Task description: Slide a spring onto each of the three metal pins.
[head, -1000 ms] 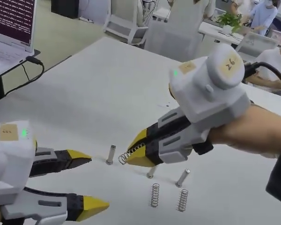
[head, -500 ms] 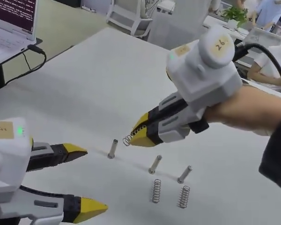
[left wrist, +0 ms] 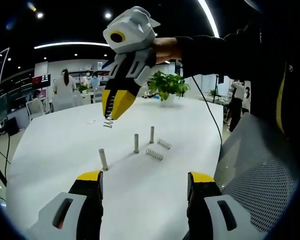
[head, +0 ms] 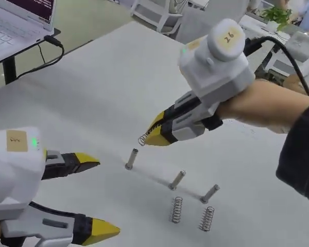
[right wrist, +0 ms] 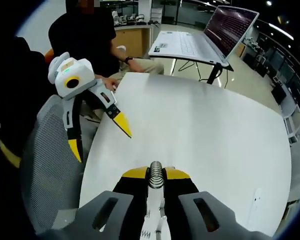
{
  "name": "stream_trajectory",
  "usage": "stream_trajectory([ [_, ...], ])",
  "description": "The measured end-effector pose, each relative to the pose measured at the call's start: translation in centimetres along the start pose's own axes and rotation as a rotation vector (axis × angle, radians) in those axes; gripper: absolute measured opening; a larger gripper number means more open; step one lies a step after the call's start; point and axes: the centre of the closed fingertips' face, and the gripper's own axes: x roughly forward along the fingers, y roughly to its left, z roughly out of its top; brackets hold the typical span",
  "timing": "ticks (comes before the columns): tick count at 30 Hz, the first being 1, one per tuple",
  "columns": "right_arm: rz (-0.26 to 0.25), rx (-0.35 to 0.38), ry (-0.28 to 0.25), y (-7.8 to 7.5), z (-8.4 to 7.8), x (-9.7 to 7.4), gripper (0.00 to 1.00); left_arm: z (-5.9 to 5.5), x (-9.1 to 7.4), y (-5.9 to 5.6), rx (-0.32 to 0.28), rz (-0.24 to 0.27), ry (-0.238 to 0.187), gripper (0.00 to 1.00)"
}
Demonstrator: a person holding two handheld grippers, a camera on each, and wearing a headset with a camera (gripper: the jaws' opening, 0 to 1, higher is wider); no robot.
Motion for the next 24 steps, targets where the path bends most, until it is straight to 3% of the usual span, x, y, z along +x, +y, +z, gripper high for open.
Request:
stream_trajectory([
  [5, 0.012, 0.006, 0.042, -1.3, -0.3, 1.4, 0.08, -0.2, 0.5, -0.3, -0.008, -0.012, 0.008, 0.65],
  [14, 0.017, -0.011, 0.155, -2.3, -1.7, 3.3, 0.08, -0.1, 0.6, -0.3, 0.002, -0.016, 0.0, 0.68],
  [24, 0.036, -0.019, 0.191, -2.4, -2.1, 4.7, 0.08, -0.9, 0.8, -0.4, 0.038, -0.017, 0.028, 0.69],
])
